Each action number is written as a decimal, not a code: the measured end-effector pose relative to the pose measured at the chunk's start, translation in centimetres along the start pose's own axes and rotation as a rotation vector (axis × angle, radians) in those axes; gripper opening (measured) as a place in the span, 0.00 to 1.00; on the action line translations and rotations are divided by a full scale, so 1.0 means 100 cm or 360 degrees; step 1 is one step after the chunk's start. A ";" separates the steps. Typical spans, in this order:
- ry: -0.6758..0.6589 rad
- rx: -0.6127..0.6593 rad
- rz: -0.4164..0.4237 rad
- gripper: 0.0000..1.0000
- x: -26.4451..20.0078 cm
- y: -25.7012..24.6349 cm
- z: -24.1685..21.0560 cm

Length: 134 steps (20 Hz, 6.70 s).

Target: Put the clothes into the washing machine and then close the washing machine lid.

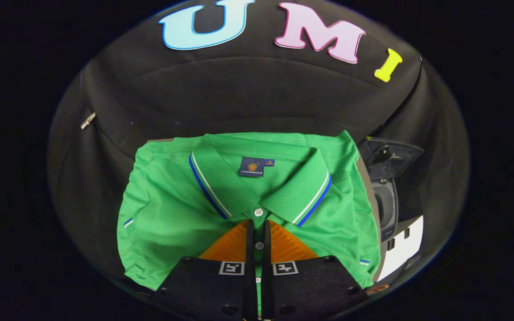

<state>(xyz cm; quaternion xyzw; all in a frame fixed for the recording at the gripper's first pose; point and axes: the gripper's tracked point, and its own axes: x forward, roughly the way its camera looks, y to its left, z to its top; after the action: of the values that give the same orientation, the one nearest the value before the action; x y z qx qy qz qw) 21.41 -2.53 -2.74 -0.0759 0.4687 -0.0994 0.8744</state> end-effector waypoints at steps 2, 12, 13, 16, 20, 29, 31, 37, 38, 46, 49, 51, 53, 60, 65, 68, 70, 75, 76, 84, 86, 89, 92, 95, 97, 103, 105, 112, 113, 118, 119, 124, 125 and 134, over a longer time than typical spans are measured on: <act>-0.0059 -0.0029 -0.0031 0.05 -0.001 0.002 -0.002; -0.0665 0.0063 0.0192 0.05 -0.052 -0.005 0.019; -0.0734 0.0054 0.0202 0.05 -0.059 -0.006 0.022; -0.0803 0.0038 0.0199 0.05 -0.074 -0.008 0.011; -0.0909 0.0027 0.0210 0.05 -0.094 -0.015 0.013; -0.1066 0.0118 0.0192 0.05 -0.130 -0.048 0.033; -0.1081 0.0132 0.0220 0.05 -0.132 -0.046 0.036; -0.0979 0.0074 0.0214 0.29 -0.107 -0.038 0.019; -0.0912 0.0077 0.0202 0.52 -0.095 -0.041 0.012; -0.0708 0.0049 0.0245 0.99 -0.062 -0.028 -0.012; -0.0630 0.0029 0.0250 0.99 -0.044 -0.025 -0.023; -0.0587 0.0014 0.0245 0.99 -0.036 -0.027 -0.028; -0.0547 -0.0032 0.0196 0.83 -0.032 -0.030 -0.030; -0.0599 -0.0019 0.0213 0.21 -0.041 -0.023 -0.025; -0.0781 0.0107 0.0298 0.21 -0.068 -0.030 -0.003; -0.0860 0.0126 0.0288 0.21 -0.082 -0.045 0.011; -0.0919 0.0127 0.0289 0.21 -0.092 -0.055 0.022; -0.0980 0.0144 0.0317 0.21 -0.105 -0.078 0.037; -0.0997 0.0139 0.0314 0.21 -0.108 -0.085 0.041; -0.1068 0.0174 0.0405 0.21 -0.125 -0.146 0.069; -0.1076 0.0186 0.0415 0.21 -0.125 -0.169 0.075; -0.1085 0.0206 0.0414 0.21 -0.124 -0.209 0.085; -0.1083 0.0231 0.0414 0.21 -0.116 -0.251 0.089; -0.1082 0.0285 0.0409 0.21 -0.108 -0.290 0.090; -0.1070 0.0302 0.0389 0.21 -0.098 -0.313 0.088; -0.1067 0.0311 0.0321 0.21 -0.076 -0.369 0.089; -0.1064 0.0303 0.0270 0.21 -0.068 -0.381 0.086; -0.0973 0.0264 0.0160 0.21 -0.008 -0.397 0.065; -0.0945 0.0257 0.0148 0.21 0.003 -0.397 0.061; -0.0781 0.0223 0.0115 0.21 0.067 -0.393 0.026; -0.0756 0.0221 0.0101 0.21 0.076 -0.395 0.020; -0.0646 0.0230 0.0101 0.21 0.120 -0.392 -0.005; -0.0615 0.0232 0.0103 0.21 0.131 -0.391 -0.012; -0.0289 0.0187 0.0092 0.21 0.233 -0.377 -0.080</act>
<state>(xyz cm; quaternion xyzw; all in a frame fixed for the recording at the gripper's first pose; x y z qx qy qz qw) 23.48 -45.12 -17.35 -0.0195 0.3830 -0.0942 0.9187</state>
